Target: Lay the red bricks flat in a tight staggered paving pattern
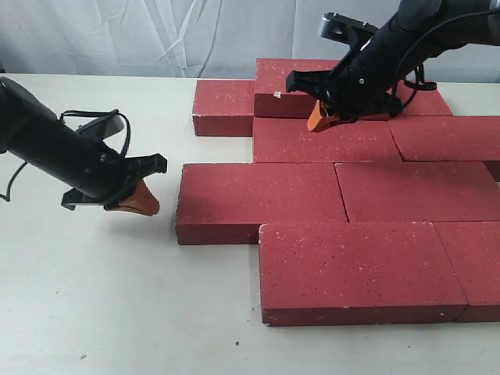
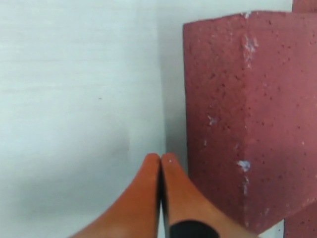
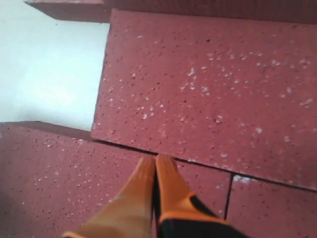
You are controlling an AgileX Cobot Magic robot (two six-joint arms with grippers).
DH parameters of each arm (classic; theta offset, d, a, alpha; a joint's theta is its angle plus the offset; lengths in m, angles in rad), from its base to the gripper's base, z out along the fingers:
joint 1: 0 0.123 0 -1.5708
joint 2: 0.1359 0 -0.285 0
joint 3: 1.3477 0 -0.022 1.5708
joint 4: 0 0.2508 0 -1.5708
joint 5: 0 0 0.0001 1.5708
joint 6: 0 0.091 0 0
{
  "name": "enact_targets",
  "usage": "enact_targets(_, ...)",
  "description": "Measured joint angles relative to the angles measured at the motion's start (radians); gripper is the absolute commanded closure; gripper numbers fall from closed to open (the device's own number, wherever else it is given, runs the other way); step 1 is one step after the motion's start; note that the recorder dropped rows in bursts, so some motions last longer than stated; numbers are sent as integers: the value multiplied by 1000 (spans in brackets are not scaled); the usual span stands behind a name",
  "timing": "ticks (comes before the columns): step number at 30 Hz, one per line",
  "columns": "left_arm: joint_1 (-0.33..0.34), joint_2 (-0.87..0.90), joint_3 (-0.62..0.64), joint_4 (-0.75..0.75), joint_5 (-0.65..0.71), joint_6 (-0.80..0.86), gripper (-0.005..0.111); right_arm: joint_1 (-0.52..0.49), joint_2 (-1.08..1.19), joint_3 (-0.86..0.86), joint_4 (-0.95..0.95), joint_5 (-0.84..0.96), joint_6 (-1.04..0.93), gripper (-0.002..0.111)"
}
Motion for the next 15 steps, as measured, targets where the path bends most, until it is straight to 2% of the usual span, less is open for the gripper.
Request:
enact_targets(7,22,-91,-36,91,-54,-66,107,-73,0,0,9,0,-21,109)
enact_targets(15,22,-133,-212,121,-48,-116,107,-181,0,0,12,-24,-30,109)
